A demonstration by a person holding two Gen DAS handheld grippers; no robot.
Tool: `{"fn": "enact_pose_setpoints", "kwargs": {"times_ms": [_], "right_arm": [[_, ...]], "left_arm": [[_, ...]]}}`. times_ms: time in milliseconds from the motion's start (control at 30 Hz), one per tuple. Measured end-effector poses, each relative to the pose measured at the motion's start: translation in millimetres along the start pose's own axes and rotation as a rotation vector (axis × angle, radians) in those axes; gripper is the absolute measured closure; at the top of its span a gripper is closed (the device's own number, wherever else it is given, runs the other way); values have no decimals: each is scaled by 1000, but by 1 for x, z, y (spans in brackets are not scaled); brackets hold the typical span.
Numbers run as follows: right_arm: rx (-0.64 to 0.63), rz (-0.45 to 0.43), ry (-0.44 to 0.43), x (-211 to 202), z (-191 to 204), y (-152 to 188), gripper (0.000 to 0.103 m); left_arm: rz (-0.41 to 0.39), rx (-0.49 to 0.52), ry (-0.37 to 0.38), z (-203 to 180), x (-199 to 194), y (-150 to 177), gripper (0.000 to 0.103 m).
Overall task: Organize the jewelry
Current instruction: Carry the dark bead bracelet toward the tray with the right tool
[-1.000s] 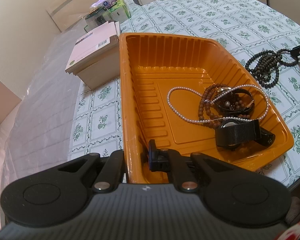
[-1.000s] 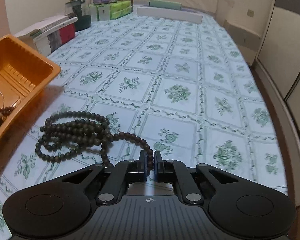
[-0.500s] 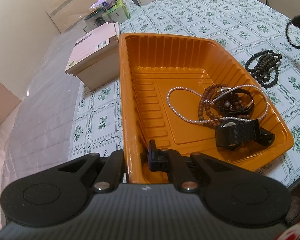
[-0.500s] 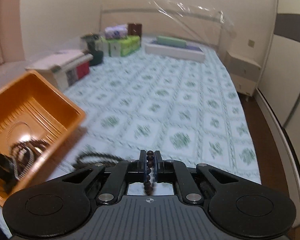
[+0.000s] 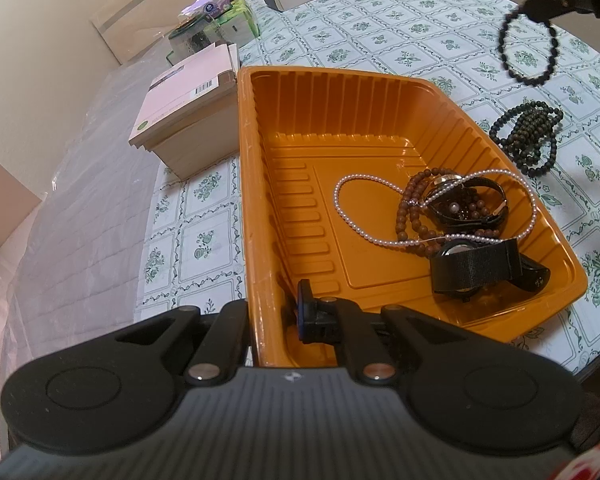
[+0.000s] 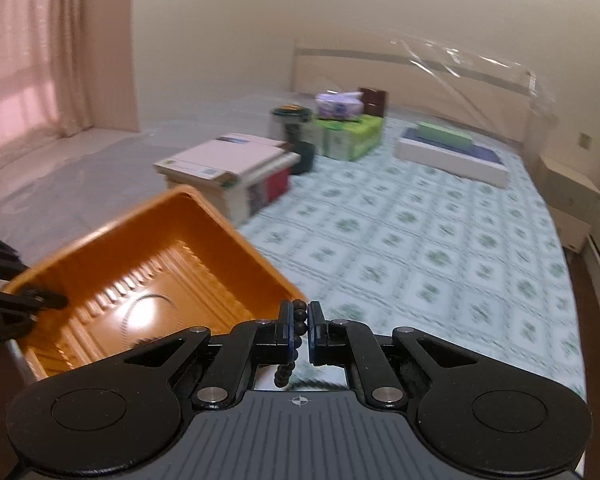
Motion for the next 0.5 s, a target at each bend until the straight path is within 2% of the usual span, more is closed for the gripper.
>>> {"fn": "enact_pose_setpoints", "kwargs": {"times_ms": [233, 500], "right_arm": [[-64, -11, -79, 20, 36, -20, 97], [-80, 11, -158, 40, 62, -31, 97]], "left_arm": [[0, -5, 6, 1, 1, 0, 97], [-1, -12, 13, 2, 1, 0, 97]]}}
Point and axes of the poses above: each gripper's, at about its wrist camera, not at the fingertips, and x roughly the way its jaws point, z to its left, y to its underside, the point moved 6 cm from there along x, roughly the way its jaws point, and after that the axes turned 9 degrees about -x, right-handed, at the moved point
